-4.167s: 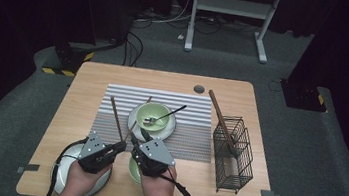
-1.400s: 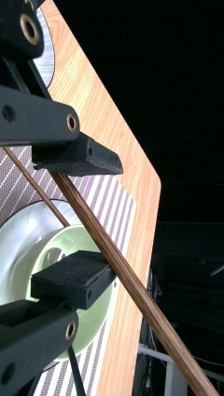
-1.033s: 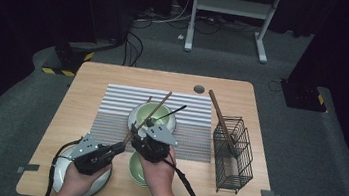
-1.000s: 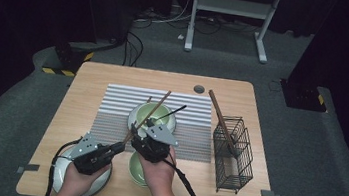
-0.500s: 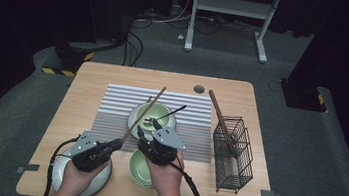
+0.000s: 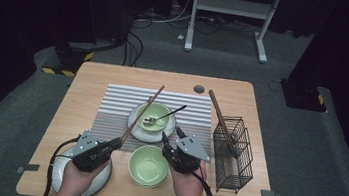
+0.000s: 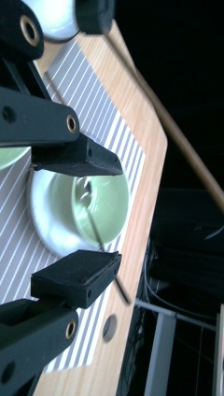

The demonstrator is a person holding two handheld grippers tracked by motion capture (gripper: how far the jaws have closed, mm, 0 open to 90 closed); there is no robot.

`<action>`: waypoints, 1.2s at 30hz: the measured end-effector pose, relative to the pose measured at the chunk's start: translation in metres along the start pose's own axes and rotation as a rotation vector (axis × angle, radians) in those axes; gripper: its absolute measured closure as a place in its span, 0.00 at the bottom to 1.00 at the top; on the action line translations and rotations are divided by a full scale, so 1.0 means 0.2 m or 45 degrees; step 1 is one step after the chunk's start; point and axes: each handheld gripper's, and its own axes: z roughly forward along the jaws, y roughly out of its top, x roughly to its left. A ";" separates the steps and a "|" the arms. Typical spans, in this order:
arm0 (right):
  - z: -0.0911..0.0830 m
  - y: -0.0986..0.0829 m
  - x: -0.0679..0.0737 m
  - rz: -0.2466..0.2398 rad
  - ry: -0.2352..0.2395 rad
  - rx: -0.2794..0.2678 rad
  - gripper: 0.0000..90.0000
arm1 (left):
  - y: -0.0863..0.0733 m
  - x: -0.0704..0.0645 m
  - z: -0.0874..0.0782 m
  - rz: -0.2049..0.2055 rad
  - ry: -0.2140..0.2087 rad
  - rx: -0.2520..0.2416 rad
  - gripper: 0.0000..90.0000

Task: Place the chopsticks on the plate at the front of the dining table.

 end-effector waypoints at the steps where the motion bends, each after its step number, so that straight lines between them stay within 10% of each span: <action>1: -0.01 -0.01 -0.02 0.001 -0.011 0.007 0.56 | 0.00 0.00 0.00 0.001 0.004 0.003 0.94; 16: -0.10 -0.21 -0.14 -0.001 -0.071 0.122 0.56 | 0.02 0.01 0.01 -0.026 0.050 0.044 0.94; 36: -0.05 -0.39 -0.14 -0.017 -0.100 0.240 0.51 | 0.01 0.06 0.05 -0.046 0.070 0.100 0.94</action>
